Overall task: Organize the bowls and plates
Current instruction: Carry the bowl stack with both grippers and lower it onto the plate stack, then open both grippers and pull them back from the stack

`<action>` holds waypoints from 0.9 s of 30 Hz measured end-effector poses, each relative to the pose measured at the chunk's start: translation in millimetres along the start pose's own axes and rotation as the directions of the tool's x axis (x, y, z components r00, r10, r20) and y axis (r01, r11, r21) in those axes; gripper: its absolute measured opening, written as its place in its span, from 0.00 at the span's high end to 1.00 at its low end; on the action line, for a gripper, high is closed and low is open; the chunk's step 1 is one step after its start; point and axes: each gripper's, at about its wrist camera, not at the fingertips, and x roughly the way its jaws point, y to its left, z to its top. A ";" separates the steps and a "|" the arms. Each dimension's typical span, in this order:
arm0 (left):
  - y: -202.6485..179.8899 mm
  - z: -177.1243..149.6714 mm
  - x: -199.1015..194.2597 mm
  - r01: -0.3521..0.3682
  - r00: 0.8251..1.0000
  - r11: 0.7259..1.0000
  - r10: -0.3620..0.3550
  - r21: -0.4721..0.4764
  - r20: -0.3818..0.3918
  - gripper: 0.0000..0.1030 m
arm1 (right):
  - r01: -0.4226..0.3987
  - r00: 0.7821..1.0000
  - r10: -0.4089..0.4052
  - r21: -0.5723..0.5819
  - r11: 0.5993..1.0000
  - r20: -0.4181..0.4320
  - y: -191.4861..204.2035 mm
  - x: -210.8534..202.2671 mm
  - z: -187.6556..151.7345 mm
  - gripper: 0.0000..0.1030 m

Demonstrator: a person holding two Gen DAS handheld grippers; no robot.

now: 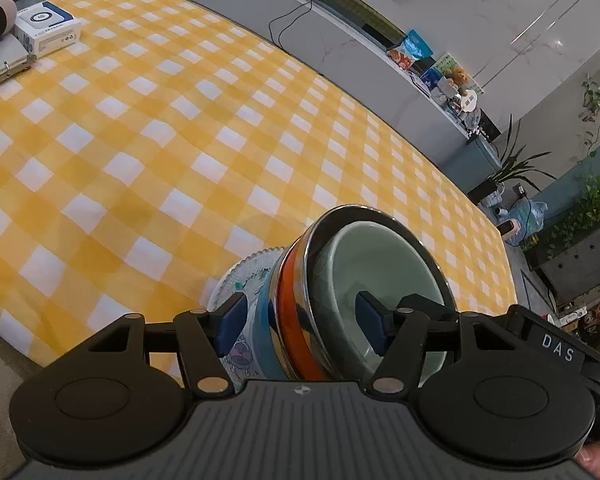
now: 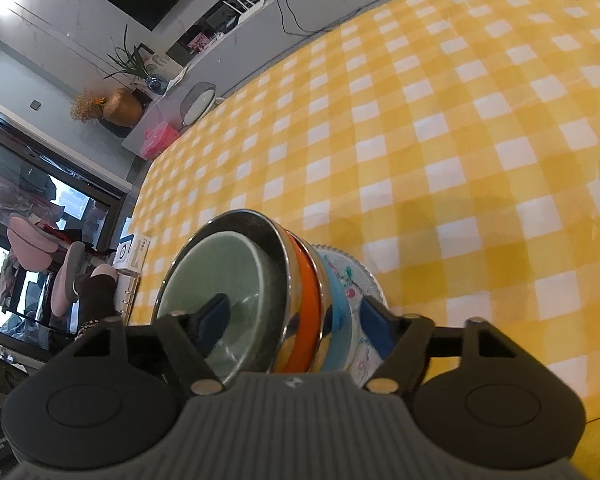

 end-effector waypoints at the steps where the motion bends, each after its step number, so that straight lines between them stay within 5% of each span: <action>1: -0.1 0.6 -1.8 0.000 1.000 1.000 0.000 0.000 -0.001 0.30 | 0.009 1.000 -0.009 -0.011 1.000 0.008 2.3 -2.0 -0.2 0.27; 8: -16.3 2.1 -37.1 -0.027 0.994 0.998 0.020 0.063 0.107 0.30 | 0.069 0.994 -0.059 -0.097 0.993 0.095 20.9 -31.7 -4.5 0.25; 12: -41.1 -7.4 -66.3 -0.059 0.978 0.980 0.019 0.189 0.206 0.30 | 0.141 0.977 -0.111 -0.165 0.976 0.182 33.3 -55.6 -9.9 0.25; 19: -78.0 -43.7 -104.4 -0.150 0.944 0.898 0.006 0.414 0.329 0.31 | 0.253 0.927 -0.155 -0.265 0.930 0.341 50.4 -102.5 -31.6 0.21; 27: -83.2 -71.8 -112.5 -0.211 0.932 0.848 0.026 0.486 0.360 0.31 | 0.379 0.859 -0.165 -0.384 0.842 0.486 57.9 -135.9 -73.7 0.18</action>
